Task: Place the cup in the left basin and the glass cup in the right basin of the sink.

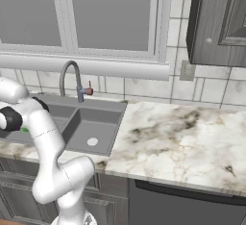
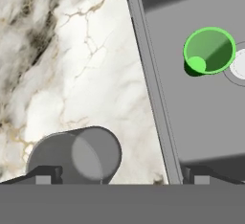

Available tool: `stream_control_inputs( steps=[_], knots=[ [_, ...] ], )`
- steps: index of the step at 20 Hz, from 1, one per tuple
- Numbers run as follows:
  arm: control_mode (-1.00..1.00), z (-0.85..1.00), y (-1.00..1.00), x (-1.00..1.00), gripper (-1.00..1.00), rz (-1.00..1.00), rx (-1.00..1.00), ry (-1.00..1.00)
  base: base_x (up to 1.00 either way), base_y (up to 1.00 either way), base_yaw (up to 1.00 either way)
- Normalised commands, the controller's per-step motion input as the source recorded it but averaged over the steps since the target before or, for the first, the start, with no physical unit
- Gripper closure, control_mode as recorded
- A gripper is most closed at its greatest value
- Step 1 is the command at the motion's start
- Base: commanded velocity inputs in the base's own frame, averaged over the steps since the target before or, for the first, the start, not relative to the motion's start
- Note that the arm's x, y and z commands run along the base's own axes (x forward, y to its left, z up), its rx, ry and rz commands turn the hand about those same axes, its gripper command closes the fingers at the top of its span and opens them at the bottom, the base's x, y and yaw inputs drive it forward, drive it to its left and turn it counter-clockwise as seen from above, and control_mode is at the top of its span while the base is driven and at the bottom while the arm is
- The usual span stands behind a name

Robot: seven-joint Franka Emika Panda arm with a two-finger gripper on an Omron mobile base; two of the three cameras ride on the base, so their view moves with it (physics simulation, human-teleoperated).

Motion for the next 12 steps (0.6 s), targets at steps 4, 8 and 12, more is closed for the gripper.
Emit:
stream_control_inputs(
  steps=[4, 8, 12],
  knots=[
    [-1.00, -0.07, 0.02, 0.11, -1.00, 0.00, -0.03, 0.00, 0.00, 0.00, 0.00],
    [-1.00, -0.12, 0.06, 0.09, -1.00, 0.00, -0.01, 0.00, 0.00, 0.00, 0.00],
    [-1.00, -0.09, 0.07, 0.12, -1.00, 0.00, 0.00, 0.00, 0.00, 0.00, 0.00]
  ],
)
